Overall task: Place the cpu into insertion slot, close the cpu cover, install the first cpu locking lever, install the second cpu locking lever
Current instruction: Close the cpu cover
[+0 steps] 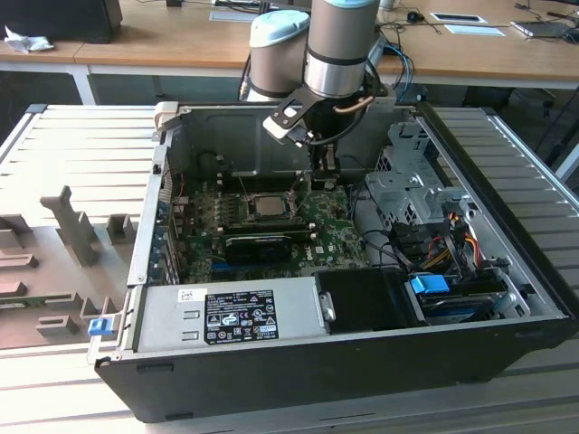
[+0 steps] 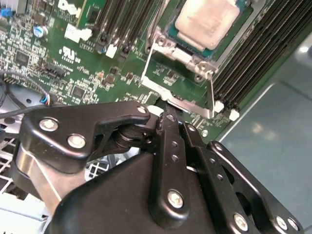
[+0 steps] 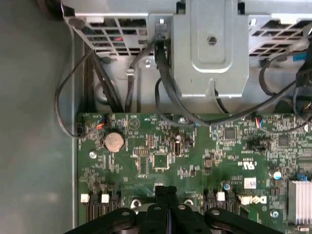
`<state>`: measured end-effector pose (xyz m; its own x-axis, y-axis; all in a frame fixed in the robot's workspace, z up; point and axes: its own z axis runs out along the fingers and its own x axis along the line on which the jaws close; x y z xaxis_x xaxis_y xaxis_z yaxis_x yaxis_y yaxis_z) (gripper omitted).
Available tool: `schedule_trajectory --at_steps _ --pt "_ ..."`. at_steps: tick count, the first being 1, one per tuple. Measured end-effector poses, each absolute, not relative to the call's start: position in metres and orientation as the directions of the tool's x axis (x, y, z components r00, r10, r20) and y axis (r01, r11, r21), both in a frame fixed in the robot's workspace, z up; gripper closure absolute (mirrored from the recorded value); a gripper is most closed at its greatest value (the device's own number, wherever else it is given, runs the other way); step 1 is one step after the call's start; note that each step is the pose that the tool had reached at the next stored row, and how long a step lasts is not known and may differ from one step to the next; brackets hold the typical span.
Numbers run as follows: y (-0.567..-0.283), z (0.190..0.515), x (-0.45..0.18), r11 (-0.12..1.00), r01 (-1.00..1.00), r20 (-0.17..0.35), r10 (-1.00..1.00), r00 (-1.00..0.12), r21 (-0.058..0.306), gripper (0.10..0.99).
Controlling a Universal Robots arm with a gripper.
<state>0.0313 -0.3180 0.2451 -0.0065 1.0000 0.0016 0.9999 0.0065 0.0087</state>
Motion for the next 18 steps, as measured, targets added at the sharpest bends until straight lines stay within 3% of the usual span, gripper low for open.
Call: schedule_trajectory --at_steps 18 --pt "-0.318 0.226 -0.012 0.032 0.999 0.002 0.999 -0.032 0.007 0.98"
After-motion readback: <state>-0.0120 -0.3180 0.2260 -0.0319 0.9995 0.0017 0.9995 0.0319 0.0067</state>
